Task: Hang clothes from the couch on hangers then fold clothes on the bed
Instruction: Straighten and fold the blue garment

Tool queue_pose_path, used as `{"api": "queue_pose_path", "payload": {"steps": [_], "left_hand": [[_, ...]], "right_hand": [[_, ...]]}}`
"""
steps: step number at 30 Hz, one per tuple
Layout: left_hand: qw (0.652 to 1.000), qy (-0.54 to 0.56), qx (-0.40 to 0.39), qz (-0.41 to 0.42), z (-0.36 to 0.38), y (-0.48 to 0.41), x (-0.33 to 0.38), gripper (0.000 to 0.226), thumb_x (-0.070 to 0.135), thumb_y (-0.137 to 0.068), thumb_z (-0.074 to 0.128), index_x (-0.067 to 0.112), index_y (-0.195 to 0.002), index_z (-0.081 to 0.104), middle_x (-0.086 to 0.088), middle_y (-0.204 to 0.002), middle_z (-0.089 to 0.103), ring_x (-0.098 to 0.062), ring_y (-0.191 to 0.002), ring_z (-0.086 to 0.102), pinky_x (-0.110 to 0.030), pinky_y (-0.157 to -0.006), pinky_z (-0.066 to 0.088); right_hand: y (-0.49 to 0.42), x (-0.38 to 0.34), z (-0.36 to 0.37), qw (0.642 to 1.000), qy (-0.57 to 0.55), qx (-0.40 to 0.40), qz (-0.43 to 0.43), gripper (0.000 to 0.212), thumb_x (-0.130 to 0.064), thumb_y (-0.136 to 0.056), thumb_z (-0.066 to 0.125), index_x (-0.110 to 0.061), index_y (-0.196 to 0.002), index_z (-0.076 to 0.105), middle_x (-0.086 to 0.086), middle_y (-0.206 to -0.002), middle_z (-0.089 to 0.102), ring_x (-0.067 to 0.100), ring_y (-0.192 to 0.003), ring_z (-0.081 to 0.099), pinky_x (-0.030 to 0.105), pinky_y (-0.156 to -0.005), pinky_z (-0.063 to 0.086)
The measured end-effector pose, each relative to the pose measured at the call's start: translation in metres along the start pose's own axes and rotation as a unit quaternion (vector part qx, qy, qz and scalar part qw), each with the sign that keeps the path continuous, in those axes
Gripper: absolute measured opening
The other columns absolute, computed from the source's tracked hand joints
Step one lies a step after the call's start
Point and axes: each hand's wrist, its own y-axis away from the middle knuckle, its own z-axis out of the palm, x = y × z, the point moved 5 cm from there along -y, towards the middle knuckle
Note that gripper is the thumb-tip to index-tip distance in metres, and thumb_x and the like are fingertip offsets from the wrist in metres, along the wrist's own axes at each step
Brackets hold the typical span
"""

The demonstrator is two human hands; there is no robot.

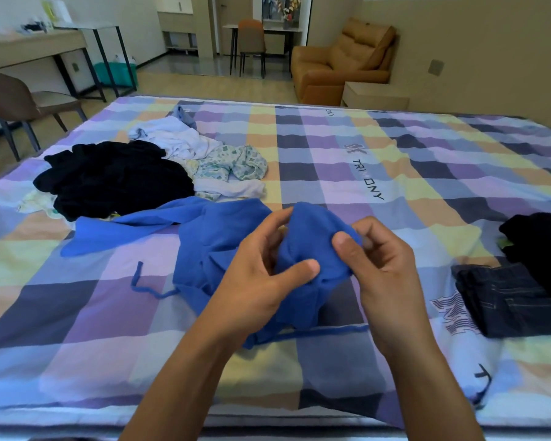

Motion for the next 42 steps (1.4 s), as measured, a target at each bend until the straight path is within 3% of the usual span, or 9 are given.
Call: {"api": "queue_pose_path", "payload": {"steps": [6, 11, 15, 23, 26, 31, 36, 39, 42], "left_hand": [[0.991, -0.114, 0.070, 0.028, -0.019, -0.007, -0.007, 0.023, 0.019, -0.090, 0.067, 0.031, -0.110, 0.064, -0.018, -0.093, 0.066, -0.023, -0.080, 0.061, -0.046, -0.071, 0.051], [0.938, -0.267, 0.198, 0.098, -0.025, 0.000, 0.004, 0.005, 0.026, -0.091, 0.064, 0.028, -0.094, 0.060, 0.011, -0.084, 0.060, -0.006, -0.074, 0.053, -0.018, -0.071, 0.039], [0.961, -0.238, 0.084, 0.112, 0.012, 0.009, 0.022, 0.018, 0.039, -0.088, 0.068, 0.024, -0.081, 0.063, 0.009, -0.070, 0.061, -0.009, -0.066, 0.055, -0.015, -0.062, 0.040], [0.959, -0.250, 0.097, 0.096, -0.002, 0.001, 0.020, 0.039, 0.023, -0.101, 0.058, 0.014, -0.064, 0.049, 0.010, -0.054, 0.039, -0.007, -0.052, 0.036, -0.020, -0.053, 0.029], [0.978, -0.164, 0.087, 0.095, 0.000, 0.001, 0.023, 0.043, 0.028, -0.099, 0.050, 0.007, -0.062, 0.046, 0.005, -0.055, 0.043, -0.007, -0.054, 0.039, -0.026, -0.053, 0.034], [0.970, -0.217, 0.090, 0.065, -0.022, 0.006, 0.005, 0.036, 0.045, -0.093, 0.052, 0.016, -0.076, 0.064, 0.001, -0.075, 0.066, -0.018, -0.069, 0.059, -0.029, -0.064, 0.047], [0.871, -0.467, 0.143, -0.059, -0.087, -0.007, -0.060, 0.047, 0.056, -0.089, 0.058, 0.024, -0.124, 0.058, 0.007, -0.128, 0.052, -0.021, -0.122, 0.049, -0.031, -0.098, 0.039], [0.854, -0.482, 0.146, -0.132, -0.099, -0.006, -0.084, 0.068, 0.061, -0.087, 0.064, 0.023, -0.141, 0.047, -0.002, -0.139, 0.044, -0.028, -0.127, 0.046, -0.042, -0.104, 0.042], [0.869, -0.459, 0.165, -0.086, -0.093, -0.002, -0.086, 0.035, 0.049, -0.090, 0.065, 0.024, -0.114, 0.061, 0.002, -0.114, 0.055, -0.025, -0.107, 0.058, -0.036, -0.087, 0.043]], "right_hand": [[-0.003, 0.004, -0.007, 0.982, -0.164, 0.034, 0.091, 0.049, -0.047, -0.077, 0.076, -0.004, -0.087, 0.054, 0.018, -0.087, 0.047, 0.028, -0.080, 0.047, 0.033, -0.071, 0.046], [-0.002, 0.007, -0.008, 0.977, -0.149, 0.093, 0.119, 0.061, -0.052, -0.079, 0.067, 0.007, -0.093, 0.062, 0.020, -0.092, 0.063, 0.029, -0.092, 0.058, 0.038, -0.080, 0.053], [-0.002, 0.003, 0.008, 0.987, -0.105, 0.061, 0.105, 0.087, -0.069, -0.072, 0.073, 0.013, -0.095, 0.055, 0.024, -0.085, 0.056, 0.032, -0.083, 0.051, 0.049, -0.077, 0.043], [0.001, -0.001, 0.012, 0.986, -0.067, -0.094, 0.120, 0.049, -0.009, -0.073, 0.086, -0.020, -0.112, 0.058, 0.010, -0.092, 0.075, 0.020, -0.082, 0.069, 0.027, -0.073, 0.057], [-0.003, -0.011, 0.003, 0.991, -0.054, -0.072, 0.095, 0.023, 0.001, -0.087, 0.065, -0.019, -0.097, 0.067, 0.009, -0.087, 0.072, 0.020, -0.078, 0.065, 0.025, -0.070, 0.055], [-0.022, -0.017, -0.086, 0.984, -0.014, 0.160, 0.077, 0.048, -0.001, -0.095, 0.042, -0.025, -0.066, 0.072, -0.007, -0.068, 0.061, 0.009, -0.069, 0.054, 0.026, -0.071, 0.047], [-0.044, -0.015, -0.172, 0.920, 0.207, 0.321, 0.086, 0.023, -0.031, -0.097, 0.051, -0.023, -0.076, 0.052, 0.001, -0.076, 0.053, 0.007, -0.065, 0.055, 0.025, -0.069, 0.045], [-0.052, -0.005, -0.166, 0.879, 0.355, 0.315, 0.037, 0.021, -0.044, -0.086, 0.062, -0.028, -0.099, 0.057, 0.011, -0.103, 0.062, 0.023, -0.097, 0.064, 0.036, -0.091, 0.052], [-0.045, 0.014, -0.103, 0.918, 0.363, 0.157, 0.012, 0.048, -0.031, -0.086, 0.076, -0.025, -0.128, 0.052, -0.004, -0.119, 0.056, 0.011, -0.106, 0.056, 0.029, -0.098, 0.043]]}}
